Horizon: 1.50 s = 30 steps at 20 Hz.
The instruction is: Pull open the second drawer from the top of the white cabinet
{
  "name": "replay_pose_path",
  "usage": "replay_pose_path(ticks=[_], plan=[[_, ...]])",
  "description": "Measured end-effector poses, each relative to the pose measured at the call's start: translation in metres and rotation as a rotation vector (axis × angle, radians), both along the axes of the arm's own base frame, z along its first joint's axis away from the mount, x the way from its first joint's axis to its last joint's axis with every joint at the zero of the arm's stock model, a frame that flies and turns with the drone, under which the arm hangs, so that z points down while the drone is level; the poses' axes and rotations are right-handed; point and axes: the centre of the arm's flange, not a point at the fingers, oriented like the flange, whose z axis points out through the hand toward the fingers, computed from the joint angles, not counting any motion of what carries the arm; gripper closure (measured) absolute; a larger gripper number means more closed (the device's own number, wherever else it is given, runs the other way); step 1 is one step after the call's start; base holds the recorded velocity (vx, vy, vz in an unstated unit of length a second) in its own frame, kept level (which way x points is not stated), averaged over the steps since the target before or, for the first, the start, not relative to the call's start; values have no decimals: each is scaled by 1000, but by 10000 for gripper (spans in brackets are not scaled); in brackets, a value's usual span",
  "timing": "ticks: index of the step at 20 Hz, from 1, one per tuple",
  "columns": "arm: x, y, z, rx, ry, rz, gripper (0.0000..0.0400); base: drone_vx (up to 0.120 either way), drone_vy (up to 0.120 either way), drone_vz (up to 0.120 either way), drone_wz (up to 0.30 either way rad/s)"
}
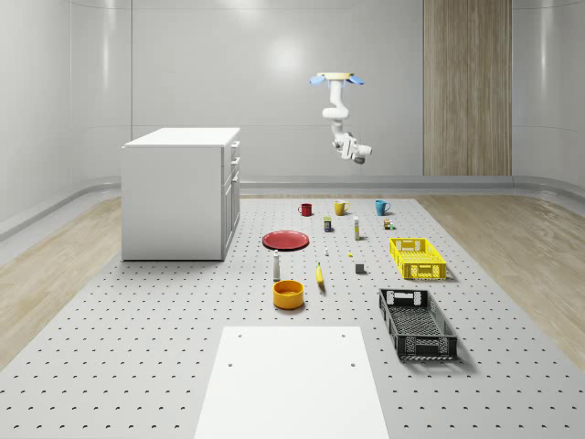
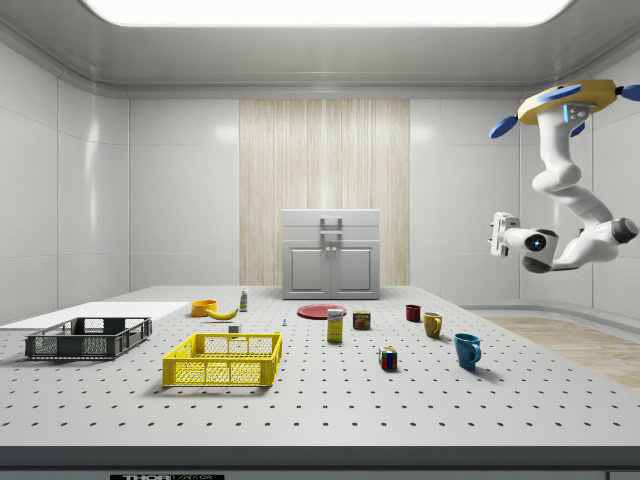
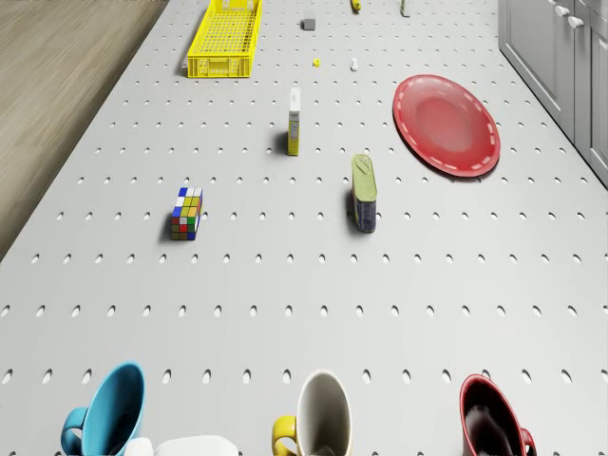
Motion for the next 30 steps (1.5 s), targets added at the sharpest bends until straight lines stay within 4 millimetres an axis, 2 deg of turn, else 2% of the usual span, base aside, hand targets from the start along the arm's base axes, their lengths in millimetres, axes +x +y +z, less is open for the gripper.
replay_pose_path(ticks=[8,30], plan=[[0,-1,-10,101,1,1,100,120,-120,120,0],[0,-1,-13,131,1,1,100,120,-120,0,0]])
